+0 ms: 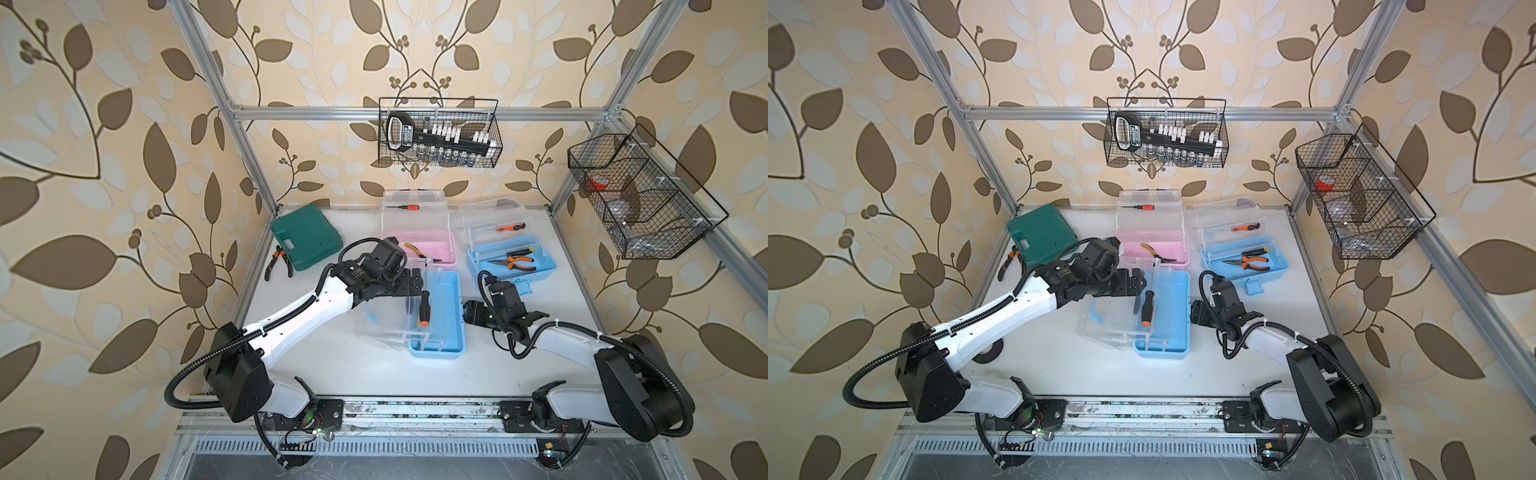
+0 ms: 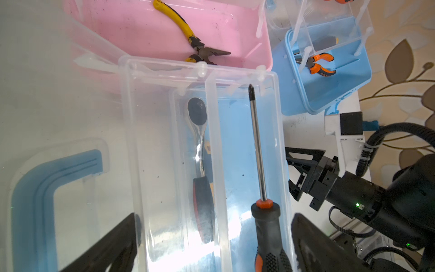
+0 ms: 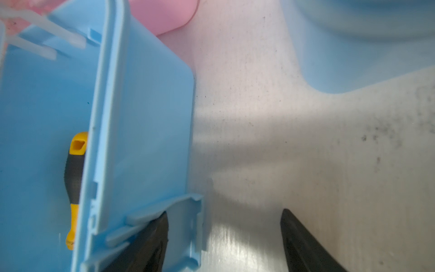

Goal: Close toolboxes
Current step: Close the toolbox lid.

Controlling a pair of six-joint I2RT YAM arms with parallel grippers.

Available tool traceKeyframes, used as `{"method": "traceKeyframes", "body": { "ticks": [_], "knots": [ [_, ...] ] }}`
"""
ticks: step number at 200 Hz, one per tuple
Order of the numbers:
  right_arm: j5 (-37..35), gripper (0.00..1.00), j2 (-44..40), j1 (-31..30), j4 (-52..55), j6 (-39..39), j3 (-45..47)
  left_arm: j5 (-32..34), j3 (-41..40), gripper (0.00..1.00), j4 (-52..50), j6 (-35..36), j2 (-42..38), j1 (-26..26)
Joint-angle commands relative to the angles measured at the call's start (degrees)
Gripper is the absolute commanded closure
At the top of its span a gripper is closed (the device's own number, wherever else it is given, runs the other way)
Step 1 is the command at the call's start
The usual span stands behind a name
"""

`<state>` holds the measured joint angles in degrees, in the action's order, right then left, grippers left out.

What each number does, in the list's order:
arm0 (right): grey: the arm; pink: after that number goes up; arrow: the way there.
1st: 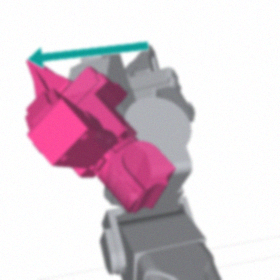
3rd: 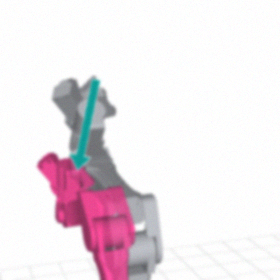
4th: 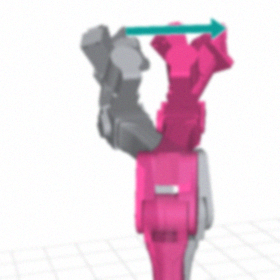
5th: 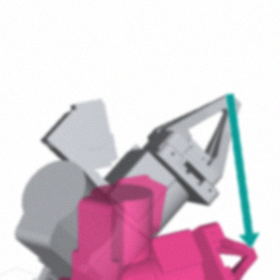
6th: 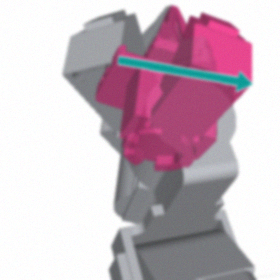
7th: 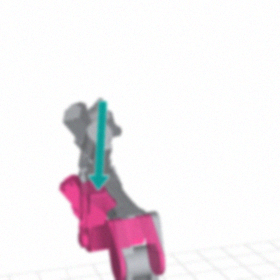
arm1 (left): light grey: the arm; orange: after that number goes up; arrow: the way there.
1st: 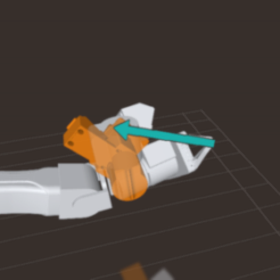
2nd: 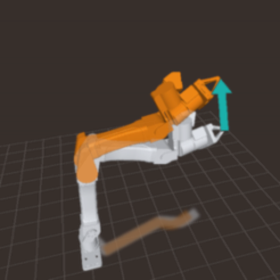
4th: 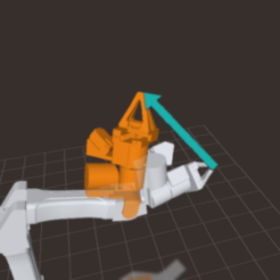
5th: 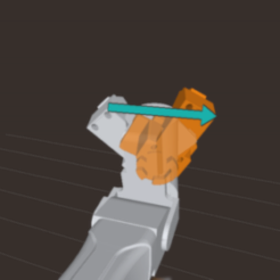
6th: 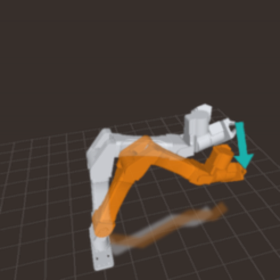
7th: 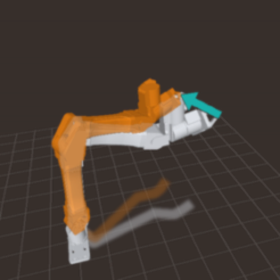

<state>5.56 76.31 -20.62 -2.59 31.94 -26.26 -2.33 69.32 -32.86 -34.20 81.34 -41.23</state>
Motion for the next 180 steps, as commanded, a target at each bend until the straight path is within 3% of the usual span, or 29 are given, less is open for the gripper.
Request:
{"method": "traceKeyframes", "body": {
  "ticks": [1,119,180],
  "knots": [
    [2.66,0.26,1.91,-1.03,3.69,0.88,-0.11,-3.11,3.28,0.01,2.93,1.7,0.84,-2.3],
    [-8.9,0.28,-4.15,-1.03,10.62,2.64,-2.03,-1.58,3.83,0.01,2.8,1.68,3.91,-3.84],
    [-5.98,0.37,-3.66,-1.0,8.51,2.55,-2.72,-1.07,6.48,0.01,2.31,1.92,5.61,-4.97]
  ]
}}
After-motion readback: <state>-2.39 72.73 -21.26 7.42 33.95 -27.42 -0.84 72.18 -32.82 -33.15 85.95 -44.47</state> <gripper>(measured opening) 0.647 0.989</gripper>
